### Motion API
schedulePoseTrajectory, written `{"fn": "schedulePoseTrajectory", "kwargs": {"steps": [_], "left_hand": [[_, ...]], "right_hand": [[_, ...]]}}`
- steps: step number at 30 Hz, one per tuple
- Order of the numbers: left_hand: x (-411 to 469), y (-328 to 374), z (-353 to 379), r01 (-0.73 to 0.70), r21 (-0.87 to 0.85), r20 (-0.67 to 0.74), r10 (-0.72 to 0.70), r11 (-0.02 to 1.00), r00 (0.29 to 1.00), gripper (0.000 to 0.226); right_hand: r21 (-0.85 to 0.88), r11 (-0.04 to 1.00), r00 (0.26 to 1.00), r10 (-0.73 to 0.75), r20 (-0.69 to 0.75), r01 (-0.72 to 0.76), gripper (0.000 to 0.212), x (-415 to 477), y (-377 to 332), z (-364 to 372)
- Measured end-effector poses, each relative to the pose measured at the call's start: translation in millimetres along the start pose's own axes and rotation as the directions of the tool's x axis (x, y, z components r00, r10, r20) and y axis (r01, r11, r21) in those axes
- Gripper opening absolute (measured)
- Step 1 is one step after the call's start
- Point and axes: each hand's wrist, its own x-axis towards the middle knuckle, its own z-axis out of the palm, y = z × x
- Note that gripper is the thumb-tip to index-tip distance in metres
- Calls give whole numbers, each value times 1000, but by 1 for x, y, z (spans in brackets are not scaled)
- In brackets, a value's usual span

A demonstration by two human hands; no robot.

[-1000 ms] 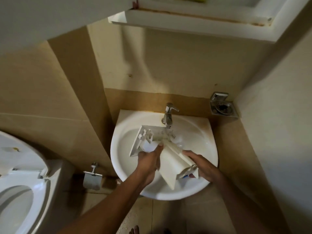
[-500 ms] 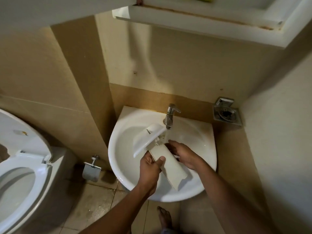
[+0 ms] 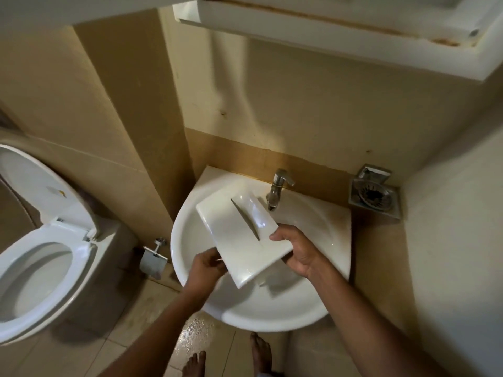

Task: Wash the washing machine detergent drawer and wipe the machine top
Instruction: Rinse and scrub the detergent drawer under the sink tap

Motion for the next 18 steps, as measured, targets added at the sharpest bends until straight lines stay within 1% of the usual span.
{"fn": "schedulePoseTrajectory", "kwargs": {"steps": [1,2,3,4,5,6,7,8,9,10,12,14,15,17,18], "left_hand": [[3,4,-7,83,-196,-57,-96,977,994,30],[6,12,-10,145,-402,-59,-184,904,981,26],[8,22,-10,185,-572,-22,-241,799,970,25],[10,30,-8,217,-653,15,-275,725,961,30],[10,37,-5,243,-689,52,-288,683,956,35],[13,40,-1,253,-670,66,-283,698,957,37],[15,41,3,247,-641,59,-275,727,960,34],[16,40,5,226,-610,19,-270,760,963,34],[18,38,6,211,-603,-15,-275,769,961,36],[19,37,4,201,-605,-32,-276,770,961,37],[20,38,0,186,-585,-40,-257,790,966,35],[23,38,-3,175,-554,-42,-238,814,970,32],[25,39,-4,169,-544,-49,-232,822,972,30],[27,39,-5,159,-531,-60,-224,832,973,29],[29,39,-5,160,-527,-66,-228,834,971,29]], "right_hand": [[-8,1000,1000,10,4,-10,56,-1,1,-2],[-34,999,1000,14,18,-13,56,-2,1,-4],[-61,998,999,20,30,-18,53,-4,-1,-2],[-74,997,999,24,46,-21,46,-5,-2,-1],[-66,997,998,39,39,-36,34,-6,-4,1],[-29,998,998,59,21,-59,24,-6,-6,2],[40,996,996,86,-17,-85,24,-4,-6,1],[118,987,990,120,-76,-110,31,3,-3,-4],[211,969,977,161,-142,-129,35,12,1,-10],[332,935,958,200,-204,-124,34,22,6,-16],[524,849,920,258,-294,-71,23,42,14,-19],[645,763,902,313,-298,-52,19,67,20,-17],[687,725,909,317,-269,-50,20,79,24,-13],[762,647,941,276,-195,-32,16,95,31,-4],[781,624,957,239,-165,-22,14,102,35,-2]]}}
